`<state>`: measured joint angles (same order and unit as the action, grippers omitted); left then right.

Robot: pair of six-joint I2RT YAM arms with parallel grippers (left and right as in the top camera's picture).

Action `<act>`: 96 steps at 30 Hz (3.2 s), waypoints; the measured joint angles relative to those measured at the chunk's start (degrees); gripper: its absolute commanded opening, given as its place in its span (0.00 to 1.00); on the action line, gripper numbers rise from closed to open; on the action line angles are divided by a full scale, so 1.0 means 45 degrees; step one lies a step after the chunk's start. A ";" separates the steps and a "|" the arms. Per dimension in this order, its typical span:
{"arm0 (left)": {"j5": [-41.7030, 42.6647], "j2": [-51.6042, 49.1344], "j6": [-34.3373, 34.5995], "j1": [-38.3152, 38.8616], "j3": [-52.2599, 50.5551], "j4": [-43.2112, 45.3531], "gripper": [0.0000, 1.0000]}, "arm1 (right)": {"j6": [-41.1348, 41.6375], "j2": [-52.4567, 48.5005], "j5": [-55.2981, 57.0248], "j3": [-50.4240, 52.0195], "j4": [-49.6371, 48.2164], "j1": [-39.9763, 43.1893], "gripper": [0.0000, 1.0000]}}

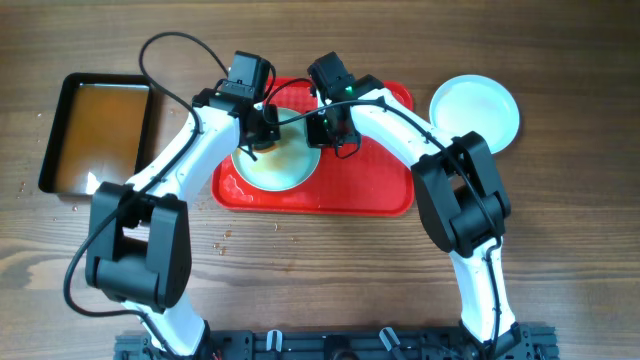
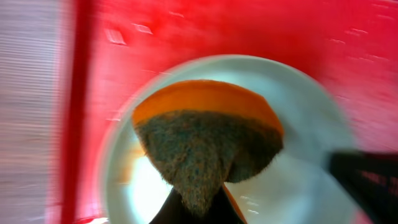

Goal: Clean dirty plates on tray and stack at the side
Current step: 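Scrub around the plate rim with the sponge while right gripper holds, then lift and tilt the plate up with the right gripper to drain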

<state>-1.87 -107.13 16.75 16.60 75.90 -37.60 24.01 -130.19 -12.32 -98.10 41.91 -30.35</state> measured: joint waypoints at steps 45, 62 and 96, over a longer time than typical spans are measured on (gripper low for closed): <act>-0.0646 -0.0058 0.1141 -0.1103 0.0029 0.0024 0.04 | 0.0044 -0.0010 0.0034 -0.0044 -0.0078 0.0039 0.06; -0.1117 -0.0495 0.2021 -0.0627 -0.1899 0.0704 0.04 | 0.0044 -0.0010 0.0034 -0.0044 -0.0083 0.0034 0.04; 0.1107 0.4303 0.2977 -0.1015 -0.3483 -0.0393 0.04 | -0.4624 0.4993 1.0622 -0.2307 0.2875 -0.0083 0.04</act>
<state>3.11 -87.77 30.15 12.03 60.23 -39.38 3.20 -107.72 35.48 -108.49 54.85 -30.72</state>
